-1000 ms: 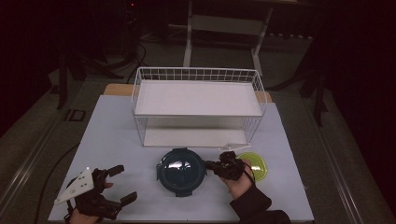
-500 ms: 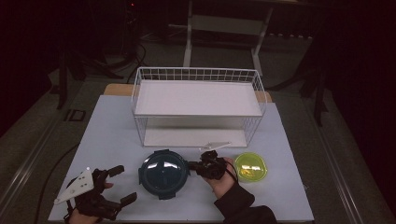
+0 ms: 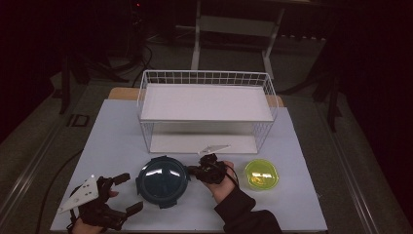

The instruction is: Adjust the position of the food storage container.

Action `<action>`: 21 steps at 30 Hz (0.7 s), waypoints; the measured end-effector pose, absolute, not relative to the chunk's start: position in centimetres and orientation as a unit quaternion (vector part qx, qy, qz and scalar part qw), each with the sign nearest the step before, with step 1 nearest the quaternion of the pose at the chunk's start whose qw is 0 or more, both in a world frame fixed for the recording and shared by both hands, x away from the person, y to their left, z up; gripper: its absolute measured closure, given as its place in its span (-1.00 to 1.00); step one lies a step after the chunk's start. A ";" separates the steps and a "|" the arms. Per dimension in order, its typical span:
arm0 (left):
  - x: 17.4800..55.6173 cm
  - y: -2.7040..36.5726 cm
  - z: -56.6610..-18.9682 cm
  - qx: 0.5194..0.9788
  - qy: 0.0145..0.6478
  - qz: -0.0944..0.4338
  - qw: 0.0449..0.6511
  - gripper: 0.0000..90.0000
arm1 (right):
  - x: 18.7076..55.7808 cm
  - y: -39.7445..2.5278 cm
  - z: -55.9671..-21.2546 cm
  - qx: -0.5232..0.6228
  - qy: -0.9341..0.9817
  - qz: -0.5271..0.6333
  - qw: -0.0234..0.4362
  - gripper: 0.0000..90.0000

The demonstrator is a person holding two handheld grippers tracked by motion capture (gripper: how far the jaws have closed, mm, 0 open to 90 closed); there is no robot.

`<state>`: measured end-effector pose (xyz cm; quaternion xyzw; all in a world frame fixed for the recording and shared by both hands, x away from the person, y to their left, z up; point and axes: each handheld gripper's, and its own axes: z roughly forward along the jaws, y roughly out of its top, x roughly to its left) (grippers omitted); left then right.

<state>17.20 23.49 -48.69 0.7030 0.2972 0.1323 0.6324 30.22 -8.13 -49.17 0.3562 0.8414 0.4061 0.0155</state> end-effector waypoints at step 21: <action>16.8 22.5 -47.6 0.712 0.305 0.134 0.618 -1.00 | 28.6 -9.6 -47.4 0.332 0.829 0.448 0.037 0.51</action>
